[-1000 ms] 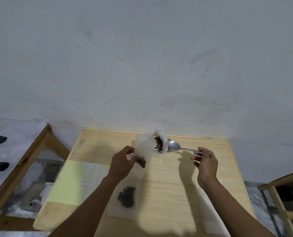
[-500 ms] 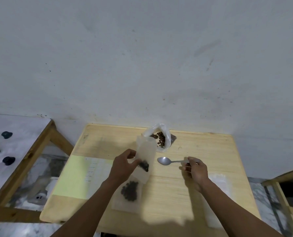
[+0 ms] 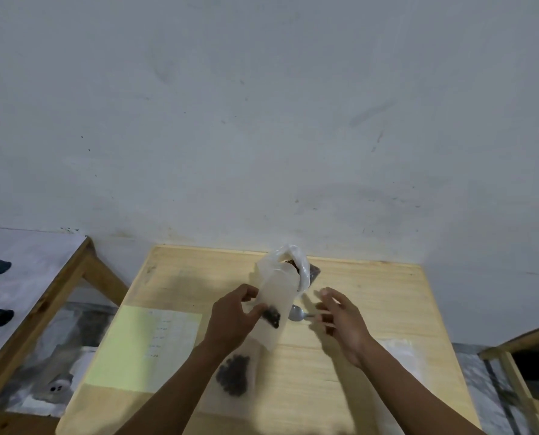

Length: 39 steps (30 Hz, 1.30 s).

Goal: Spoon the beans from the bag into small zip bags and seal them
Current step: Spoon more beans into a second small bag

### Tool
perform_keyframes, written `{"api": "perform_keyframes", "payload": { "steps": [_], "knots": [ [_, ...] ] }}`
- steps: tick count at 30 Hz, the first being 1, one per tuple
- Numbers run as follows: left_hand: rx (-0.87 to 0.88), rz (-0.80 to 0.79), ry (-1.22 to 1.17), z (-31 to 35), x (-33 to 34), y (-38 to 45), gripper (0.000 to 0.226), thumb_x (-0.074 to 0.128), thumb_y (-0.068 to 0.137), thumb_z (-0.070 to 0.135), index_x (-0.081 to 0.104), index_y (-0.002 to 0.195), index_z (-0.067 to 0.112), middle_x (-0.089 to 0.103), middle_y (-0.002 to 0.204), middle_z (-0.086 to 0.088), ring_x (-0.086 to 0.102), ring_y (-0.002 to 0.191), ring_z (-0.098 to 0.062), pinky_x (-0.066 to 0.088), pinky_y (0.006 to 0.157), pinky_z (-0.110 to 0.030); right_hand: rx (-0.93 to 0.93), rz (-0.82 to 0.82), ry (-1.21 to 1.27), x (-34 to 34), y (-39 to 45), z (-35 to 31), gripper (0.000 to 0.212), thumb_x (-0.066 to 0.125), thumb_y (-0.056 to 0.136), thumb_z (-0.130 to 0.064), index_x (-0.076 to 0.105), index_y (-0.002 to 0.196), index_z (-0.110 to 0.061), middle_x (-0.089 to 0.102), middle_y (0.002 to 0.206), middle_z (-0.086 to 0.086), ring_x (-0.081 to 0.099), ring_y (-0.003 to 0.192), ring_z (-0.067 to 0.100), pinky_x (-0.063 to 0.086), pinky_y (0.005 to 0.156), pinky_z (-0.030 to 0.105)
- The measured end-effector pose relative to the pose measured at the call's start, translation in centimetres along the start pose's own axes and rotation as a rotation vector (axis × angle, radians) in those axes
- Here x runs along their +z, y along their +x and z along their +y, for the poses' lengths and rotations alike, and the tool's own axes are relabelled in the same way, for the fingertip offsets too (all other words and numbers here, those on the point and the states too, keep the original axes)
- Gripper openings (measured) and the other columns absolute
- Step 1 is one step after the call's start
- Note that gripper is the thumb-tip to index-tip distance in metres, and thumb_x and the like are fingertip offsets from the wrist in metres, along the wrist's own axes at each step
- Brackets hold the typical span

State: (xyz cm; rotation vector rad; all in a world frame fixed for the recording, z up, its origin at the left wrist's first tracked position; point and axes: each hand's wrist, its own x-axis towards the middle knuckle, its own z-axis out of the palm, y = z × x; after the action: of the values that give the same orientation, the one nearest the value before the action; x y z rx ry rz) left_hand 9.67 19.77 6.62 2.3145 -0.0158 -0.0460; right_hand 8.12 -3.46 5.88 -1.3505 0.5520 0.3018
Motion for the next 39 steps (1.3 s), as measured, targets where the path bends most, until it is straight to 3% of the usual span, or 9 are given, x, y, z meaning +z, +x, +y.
{"api": "perform_keyframes", "payload": {
  "steps": [2,4,8,14,19,22,33,36,39],
  "knots": [
    [0.031,-0.009,0.016,0.6,0.3,0.2,0.033,0.072,0.081,0.045,0.066,0.105,0.024,0.068,0.103,0.011,0.061,0.096,-0.006,0.05,0.086,-0.024,-0.146,-0.166,-0.126,1.4,-1.3,-1.5,0.051,0.072,0.084,-0.041,0.056,0.131,-0.029,0.07,0.113,0.001,0.07,0.098,0.018,0.055,0.076,0.031],
    [0.062,-0.03,0.025,1.1,0.5,0.4,0.034,0.072,0.081,0.048,0.065,0.106,0.026,0.068,0.104,0.012,0.06,0.095,-0.003,0.05,0.085,-0.023,-0.258,-0.238,-0.175,2.8,-2.1,-2.6,0.041,0.074,0.084,-0.034,0.064,0.124,-0.03,0.072,0.109,-0.002,0.069,0.101,0.018,0.057,0.08,0.033],
    [0.129,-0.048,-0.014,1.5,0.4,0.7,0.038,0.074,0.079,0.049,0.062,0.108,0.029,0.065,0.106,0.016,0.06,0.094,0.0,0.053,0.084,-0.025,-0.395,-0.064,-0.143,3.9,-2.0,-3.9,0.011,0.066,0.092,-0.021,0.075,0.096,-0.025,0.074,0.094,0.008,0.068,0.085,0.022,0.056,0.08,0.044],
    [0.063,-0.149,-0.122,2.4,-1.2,1.1,0.049,0.084,0.068,0.045,0.058,0.108,0.038,0.066,0.096,0.014,0.061,0.083,-0.004,0.048,0.07,-0.013,-0.409,0.048,-0.12,4.0,-1.9,-4.4,0.018,0.06,0.096,-0.018,0.076,0.093,-0.027,0.075,0.09,0.001,0.066,0.077,0.007,0.052,0.064,0.02],
    [0.043,-0.176,-0.141,2.1,-2.1,1.4,0.022,0.081,0.075,0.037,0.073,0.09,0.023,0.072,0.073,0.006,0.064,0.067,-0.001,0.046,0.06,-0.013,-0.397,0.092,-0.099,3.3,-1.1,-5.2,0.017,0.061,0.095,-0.021,0.076,0.09,-0.024,0.075,0.085,0.003,0.068,0.081,0.021,0.054,0.074,0.036],
    [0.006,-0.166,-0.179,1.9,-2.6,2.0,0.011,0.079,0.079,0.028,0.075,0.081,0.019,0.073,0.07,0.008,0.064,0.063,0.0,0.048,0.061,-0.014,-0.406,0.1,-0.079,3.0,-0.8,-6.0,0.017,0.062,0.095,-0.019,0.077,0.087,-0.018,0.075,0.084,0.005,0.065,0.074,0.015,0.052,0.072,0.032],
    [-0.094,-0.209,-0.354,2.6,-3.0,1.6,0.01,0.074,0.084,0.023,0.075,0.076,0.018,0.073,0.072,0.006,0.064,0.071,-0.002,0.048,0.072,-0.02,-0.312,0.07,0.082,2.3,-0.7,-6.6,0.013,0.062,0.095,-0.017,0.074,0.096,-0.013,0.075,0.094,0.011,0.067,0.08,0.019,0.052,0.072,0.029],
    [-0.138,-0.298,-0.409,2.5,-3.0,1.3,0.013,0.07,0.088,0.025,0.072,0.078,0.016,0.07,0.074,0.007,0.062,0.071,0.001,0.046,0.074,-0.022,-0.28,0.046,0.097,2.3,-0.9,-6.5,0.015,0.061,0.095,-0.016,0.073,0.099,-0.008,0.074,0.092,0.011,0.065,0.079,0.019,0.05,0.071,0.03],
    [-0.077,-0.327,-0.359,2.5,-3.5,1.4,0.018,0.07,0.087,0.034,0.069,0.1,0.022,0.07,0.097,0.006,0.066,0.09,-0.004,0.055,0.084,-0.028,-0.315,0.033,0.012,2.0,-1.0,-6.9,0.013,0.061,0.095,-0.017,0.073,0.094,-0.013,0.075,0.093,0.014,0.066,0.081,0.023,0.051,0.074,0.035]
  ]
}}
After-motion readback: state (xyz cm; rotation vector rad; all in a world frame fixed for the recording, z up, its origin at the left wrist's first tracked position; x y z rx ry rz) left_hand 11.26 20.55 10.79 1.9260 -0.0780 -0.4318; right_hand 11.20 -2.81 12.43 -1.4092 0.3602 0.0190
